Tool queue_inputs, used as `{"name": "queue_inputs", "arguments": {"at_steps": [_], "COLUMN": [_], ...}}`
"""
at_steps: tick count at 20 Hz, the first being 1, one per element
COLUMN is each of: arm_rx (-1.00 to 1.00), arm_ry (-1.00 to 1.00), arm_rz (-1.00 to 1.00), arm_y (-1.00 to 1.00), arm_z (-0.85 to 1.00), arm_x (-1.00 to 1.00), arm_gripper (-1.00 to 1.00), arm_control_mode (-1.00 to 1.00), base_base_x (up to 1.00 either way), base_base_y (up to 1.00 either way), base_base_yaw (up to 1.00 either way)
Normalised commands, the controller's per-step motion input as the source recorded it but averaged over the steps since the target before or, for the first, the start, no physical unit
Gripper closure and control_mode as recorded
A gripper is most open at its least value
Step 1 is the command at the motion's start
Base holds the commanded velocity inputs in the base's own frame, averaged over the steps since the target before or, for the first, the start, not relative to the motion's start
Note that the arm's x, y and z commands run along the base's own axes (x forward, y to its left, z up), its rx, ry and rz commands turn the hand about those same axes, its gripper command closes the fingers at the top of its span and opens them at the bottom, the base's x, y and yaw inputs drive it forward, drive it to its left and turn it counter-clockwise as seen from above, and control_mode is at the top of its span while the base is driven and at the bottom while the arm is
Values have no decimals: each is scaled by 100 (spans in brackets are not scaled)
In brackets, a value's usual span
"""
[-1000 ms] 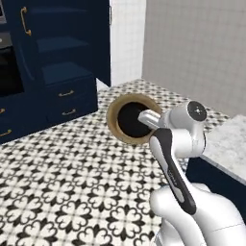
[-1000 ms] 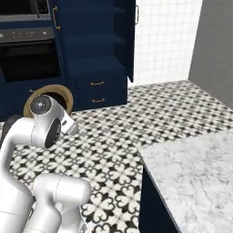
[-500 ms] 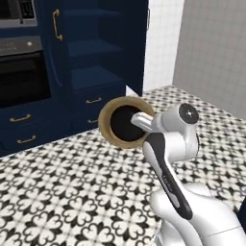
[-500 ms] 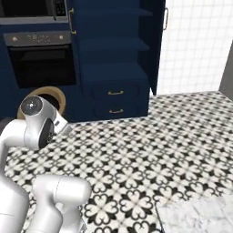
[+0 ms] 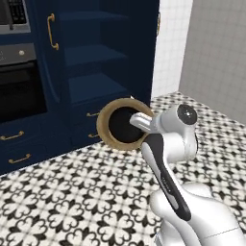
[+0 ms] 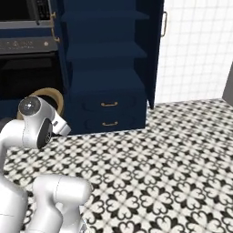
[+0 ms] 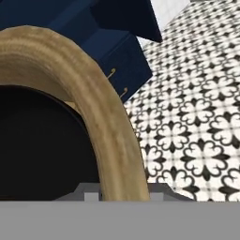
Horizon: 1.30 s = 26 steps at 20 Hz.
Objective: Pick up the bowls on the counter and stack them on top of one another in the open cabinet. Place the smaller bowl on top of the larger bowl.
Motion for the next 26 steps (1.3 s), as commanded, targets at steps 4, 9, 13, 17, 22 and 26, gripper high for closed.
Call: {"name": "queue_inputs", "arguments": {"at_steps": [4,9,13,17,22,26], "arm_rx": [0,0,0,0,0,0], "arm_ry": [0,0,0,0,0,0], "arm_rz": [0,0,0,0,0,0], "arm_y": [0,0,0,0,0,0], "arm_z": [0,0,0,0,0,0], "arm_x": [0,0,0,0,0,0], "arm_gripper": [100,100,100,100,100,100], "arm_control_mode": [100,100,100,100,100,100], "base_base_x": [100,100,100,100,100,100], "base_base_y": [-32,-32,-36,-20,-10,-2], "base_base_yaw": [0,1,3,14,23,32]}}
